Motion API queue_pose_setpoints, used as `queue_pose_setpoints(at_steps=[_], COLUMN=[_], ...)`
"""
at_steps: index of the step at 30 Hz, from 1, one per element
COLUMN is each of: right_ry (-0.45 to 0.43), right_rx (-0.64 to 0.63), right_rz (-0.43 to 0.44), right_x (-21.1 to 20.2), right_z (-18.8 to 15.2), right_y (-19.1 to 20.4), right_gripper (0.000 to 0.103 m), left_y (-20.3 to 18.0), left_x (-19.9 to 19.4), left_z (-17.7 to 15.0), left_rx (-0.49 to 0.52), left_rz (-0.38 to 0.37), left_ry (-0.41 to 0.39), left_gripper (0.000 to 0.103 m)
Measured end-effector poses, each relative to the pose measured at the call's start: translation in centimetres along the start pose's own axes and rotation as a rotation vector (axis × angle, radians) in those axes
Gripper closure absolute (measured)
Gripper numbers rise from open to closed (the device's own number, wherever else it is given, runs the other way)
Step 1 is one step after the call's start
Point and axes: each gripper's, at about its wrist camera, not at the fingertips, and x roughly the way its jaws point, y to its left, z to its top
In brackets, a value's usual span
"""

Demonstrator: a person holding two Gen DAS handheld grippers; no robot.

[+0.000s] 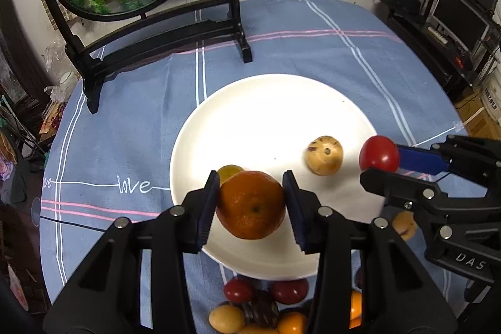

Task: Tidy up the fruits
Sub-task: 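Carry tangerine and tomato onto the white plate and open both grippers, then grasp a dark red plum with the left gripper while the right gripper grasps a yellow-orange fruit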

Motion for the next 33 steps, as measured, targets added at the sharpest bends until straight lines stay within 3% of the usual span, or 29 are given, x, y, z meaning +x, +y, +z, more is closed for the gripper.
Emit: queue_pose_setpoints(at_steps=[12,14,16,21,24,26,29,31,33], right_ry=[0.109,0.128,0.109,0.029,-0.046,-0.123,-0.301,-0.439,-0.559], right_rx=[-0.050,-0.063,-0.035,0.013,0.027,0.022,-0.016,-0.044,-0.060], right_rz=[-0.020,-0.041,-0.047,-0.051,-0.081,-0.111,-0.170,-0.231,-0.272], right_x=[4.8,5.3,5.0,2.6,-0.5,-3.2,-9.1,-13.5,-17.3], right_z=[1.6,1.9,2.0,2.6,2.8,2.8,2.1,1.0,-0.4], right_y=[-0.2,-0.1,-0.4,-1.2,-1.3,-1.1,-0.2,0.7,1.7], right_gripper=[0.071,0.060,0.040,0.039,0.039,0.036,0.030,0.012,0.002], left_y=[-0.5,-0.4,-0.5,-0.1,0.4,1.1,2.7,3.7,4.4], left_x=[3.6,3.6,3.3,2.2,0.7,-0.8,-3.1,-4.7,-5.9], left_z=[-1.4,-1.4,-1.3,-0.9,-0.9,-1.0,-1.4,-1.8,-2.2], left_rx=[0.021,0.017,0.021,0.008,-0.011,-0.036,-0.078,-0.102,-0.118], left_rz=[0.017,0.022,0.021,0.019,0.016,0.016,0.013,0.023,0.031], left_ry=[0.085,0.077,0.064,0.037,-0.003,-0.045,-0.105,-0.136,-0.154], left_gripper=[0.059,0.046,0.045,0.041,0.040,0.033,0.032,0.031,0.030])
